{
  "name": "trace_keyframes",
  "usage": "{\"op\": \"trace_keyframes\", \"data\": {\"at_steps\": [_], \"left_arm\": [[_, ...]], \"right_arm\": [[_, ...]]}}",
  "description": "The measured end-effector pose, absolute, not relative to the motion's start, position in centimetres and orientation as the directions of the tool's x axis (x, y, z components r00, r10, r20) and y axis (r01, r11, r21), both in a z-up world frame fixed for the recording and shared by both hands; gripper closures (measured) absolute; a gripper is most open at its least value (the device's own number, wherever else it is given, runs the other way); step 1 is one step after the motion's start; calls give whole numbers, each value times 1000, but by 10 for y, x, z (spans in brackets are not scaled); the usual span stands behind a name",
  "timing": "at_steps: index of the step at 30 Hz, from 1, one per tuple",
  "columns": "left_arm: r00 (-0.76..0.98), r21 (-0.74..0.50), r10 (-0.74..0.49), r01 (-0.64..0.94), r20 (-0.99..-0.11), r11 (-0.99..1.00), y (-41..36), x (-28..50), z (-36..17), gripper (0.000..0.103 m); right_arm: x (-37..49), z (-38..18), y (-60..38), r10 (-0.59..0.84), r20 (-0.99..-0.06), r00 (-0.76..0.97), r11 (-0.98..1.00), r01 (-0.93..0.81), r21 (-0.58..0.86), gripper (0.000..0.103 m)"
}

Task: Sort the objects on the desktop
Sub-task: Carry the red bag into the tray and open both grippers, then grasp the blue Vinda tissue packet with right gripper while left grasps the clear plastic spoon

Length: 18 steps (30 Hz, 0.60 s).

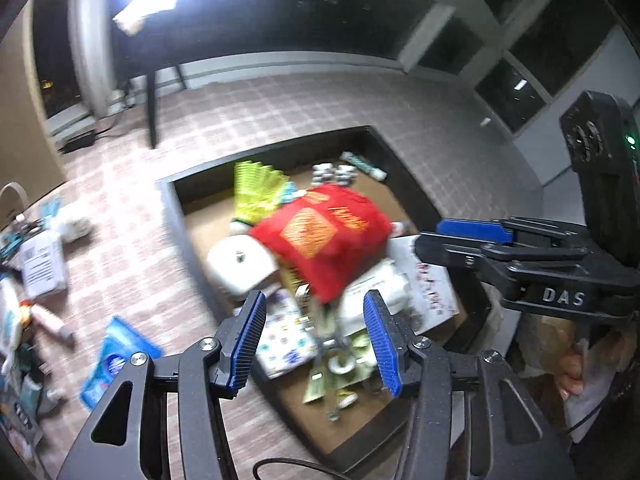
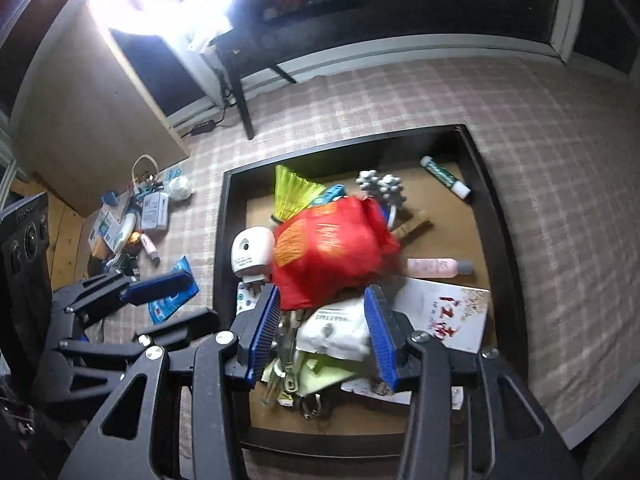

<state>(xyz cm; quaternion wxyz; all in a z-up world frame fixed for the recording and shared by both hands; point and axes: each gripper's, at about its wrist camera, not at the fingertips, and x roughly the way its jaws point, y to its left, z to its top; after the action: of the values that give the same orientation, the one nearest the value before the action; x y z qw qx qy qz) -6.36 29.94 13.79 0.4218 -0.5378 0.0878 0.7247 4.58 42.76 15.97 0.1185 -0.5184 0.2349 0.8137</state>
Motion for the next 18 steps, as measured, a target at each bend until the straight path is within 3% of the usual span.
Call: {"op": "trace_keyframes", "data": {"at_steps": [11,18], "left_arm": [[-311,-88,339,-608,-888,-789,190,-81,139,55],[-406,-21,259,-505,-877,-863,114,-78,141,54]], "right_arm": [[12,164,359,-27,-893,-450,-941,-290,175,59],[-10,163,303,-37,-885,-465,-975,-176,133,59]]}}
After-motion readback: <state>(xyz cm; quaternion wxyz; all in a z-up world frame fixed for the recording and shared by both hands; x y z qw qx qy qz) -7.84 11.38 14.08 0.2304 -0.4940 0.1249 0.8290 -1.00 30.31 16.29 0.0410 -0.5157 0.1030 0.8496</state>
